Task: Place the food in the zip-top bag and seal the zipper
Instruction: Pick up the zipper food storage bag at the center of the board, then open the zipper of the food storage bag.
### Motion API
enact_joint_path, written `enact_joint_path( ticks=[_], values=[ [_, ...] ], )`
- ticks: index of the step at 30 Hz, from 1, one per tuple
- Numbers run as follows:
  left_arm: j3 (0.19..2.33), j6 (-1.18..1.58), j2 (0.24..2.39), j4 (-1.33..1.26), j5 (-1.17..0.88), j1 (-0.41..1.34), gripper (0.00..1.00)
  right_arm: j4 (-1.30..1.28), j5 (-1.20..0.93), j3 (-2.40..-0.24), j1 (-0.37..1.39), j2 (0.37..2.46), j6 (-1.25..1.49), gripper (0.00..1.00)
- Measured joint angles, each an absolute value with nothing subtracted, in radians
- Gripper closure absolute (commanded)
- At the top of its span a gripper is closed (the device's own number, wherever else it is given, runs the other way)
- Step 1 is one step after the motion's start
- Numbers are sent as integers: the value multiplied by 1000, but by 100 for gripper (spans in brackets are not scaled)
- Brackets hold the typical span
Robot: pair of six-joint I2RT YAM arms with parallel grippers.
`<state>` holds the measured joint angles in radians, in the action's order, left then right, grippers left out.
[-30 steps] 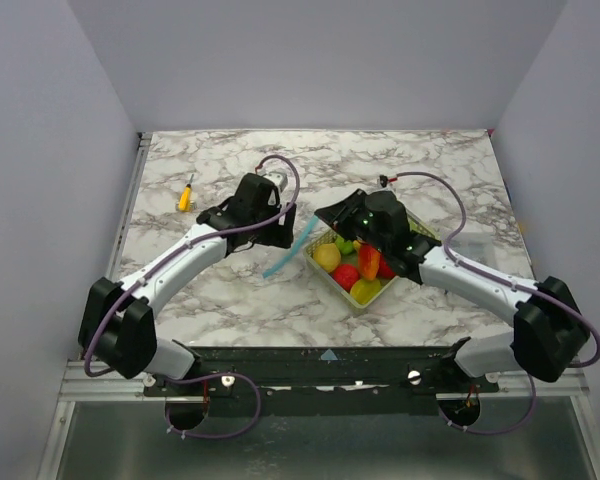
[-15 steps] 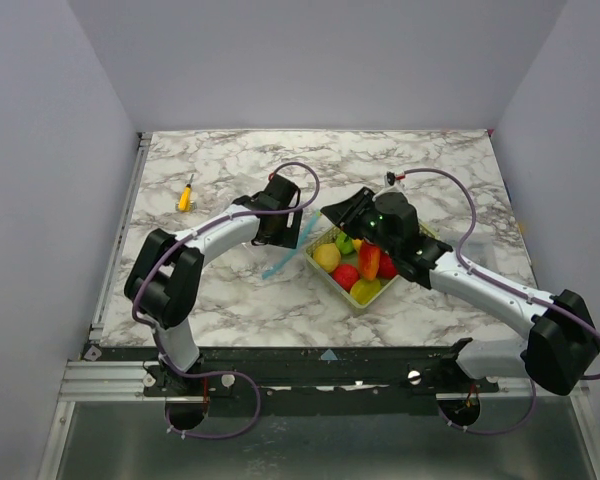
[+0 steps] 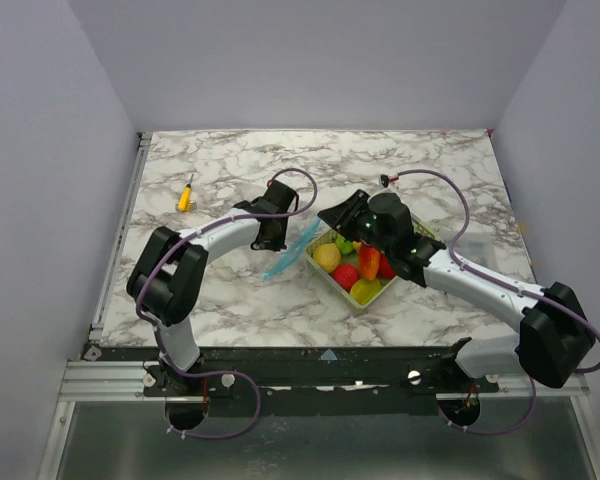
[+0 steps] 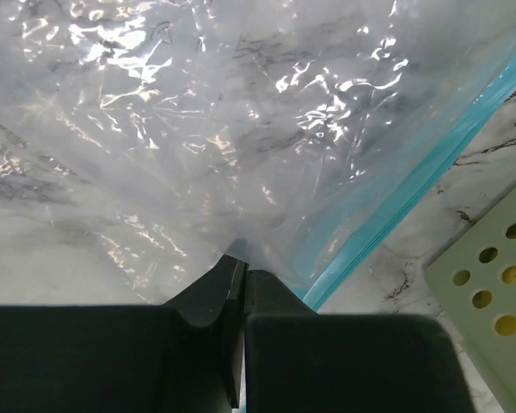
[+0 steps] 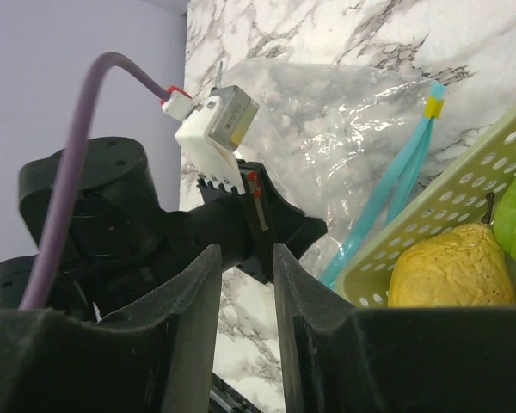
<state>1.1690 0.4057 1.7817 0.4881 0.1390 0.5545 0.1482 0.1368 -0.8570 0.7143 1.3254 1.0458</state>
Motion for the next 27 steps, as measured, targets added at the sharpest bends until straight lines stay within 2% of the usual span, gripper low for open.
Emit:
enact_joint_path(
  ticks=[5,14,22,24,27],
  values=[
    [1168,411,1712,508,121,544,100,148,117,-857,714,1348,1046,63],
    [1168,411,1365,500,56,521,100,167,57,-857,714,1396,1076,59],
    [1127,418,1314,479,-66,521,100,234,10,-858,714,1439,1106,59],
    [1116,422,1314,479,-90,521,100,234,10,-862,714,1454,1105,61],
    [1114,428,1314,477,-111,521,100,221,17,-863,714,1460,1095,74]
  ],
)
